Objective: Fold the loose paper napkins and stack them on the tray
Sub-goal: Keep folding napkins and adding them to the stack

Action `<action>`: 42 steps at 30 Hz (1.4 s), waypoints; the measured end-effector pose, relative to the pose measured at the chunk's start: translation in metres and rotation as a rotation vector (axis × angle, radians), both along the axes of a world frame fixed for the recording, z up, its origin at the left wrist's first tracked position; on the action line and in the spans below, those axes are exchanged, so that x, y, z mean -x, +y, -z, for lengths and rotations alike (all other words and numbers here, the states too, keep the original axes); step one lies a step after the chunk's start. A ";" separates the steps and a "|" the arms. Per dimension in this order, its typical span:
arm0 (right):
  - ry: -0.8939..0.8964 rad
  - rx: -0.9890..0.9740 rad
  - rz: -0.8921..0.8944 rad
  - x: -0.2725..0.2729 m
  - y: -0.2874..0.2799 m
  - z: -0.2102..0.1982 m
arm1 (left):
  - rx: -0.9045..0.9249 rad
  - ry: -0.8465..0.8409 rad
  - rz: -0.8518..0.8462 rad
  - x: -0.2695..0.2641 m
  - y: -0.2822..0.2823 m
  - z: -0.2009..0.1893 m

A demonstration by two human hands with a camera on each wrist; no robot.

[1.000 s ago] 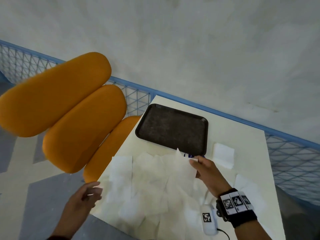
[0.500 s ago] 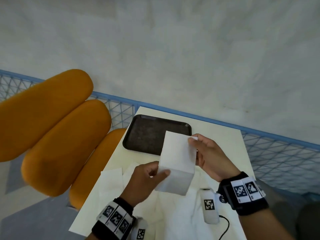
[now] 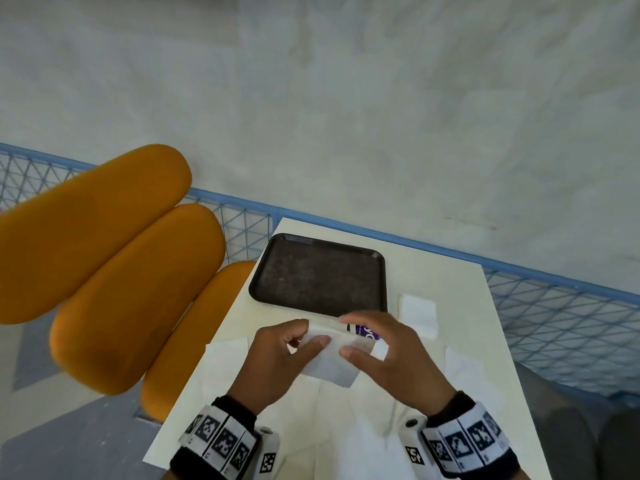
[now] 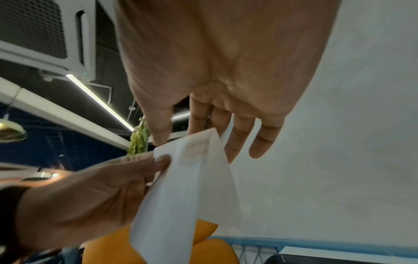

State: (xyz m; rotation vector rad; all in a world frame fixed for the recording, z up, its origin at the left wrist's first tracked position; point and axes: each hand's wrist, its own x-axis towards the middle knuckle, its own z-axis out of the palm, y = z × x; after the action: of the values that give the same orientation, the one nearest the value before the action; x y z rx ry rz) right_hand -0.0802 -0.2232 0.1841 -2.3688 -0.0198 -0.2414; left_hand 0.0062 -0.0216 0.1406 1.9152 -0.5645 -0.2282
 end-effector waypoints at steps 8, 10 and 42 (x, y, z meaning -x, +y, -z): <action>-0.028 -0.047 0.025 -0.001 0.008 -0.001 | -0.094 -0.179 -0.145 0.001 0.006 -0.008; -0.007 -0.083 0.005 0.001 0.009 -0.002 | -0.134 -0.182 -0.094 -0.001 0.007 -0.010; 0.137 -0.689 0.226 0.018 -0.030 0.036 | 0.072 0.173 -0.084 0.014 -0.052 -0.002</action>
State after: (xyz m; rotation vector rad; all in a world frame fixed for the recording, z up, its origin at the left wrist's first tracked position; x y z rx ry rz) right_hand -0.0981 -0.2535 0.1476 -1.6913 0.3437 -0.1582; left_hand -0.0076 -0.0735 0.1429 1.8237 -0.3714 -0.3114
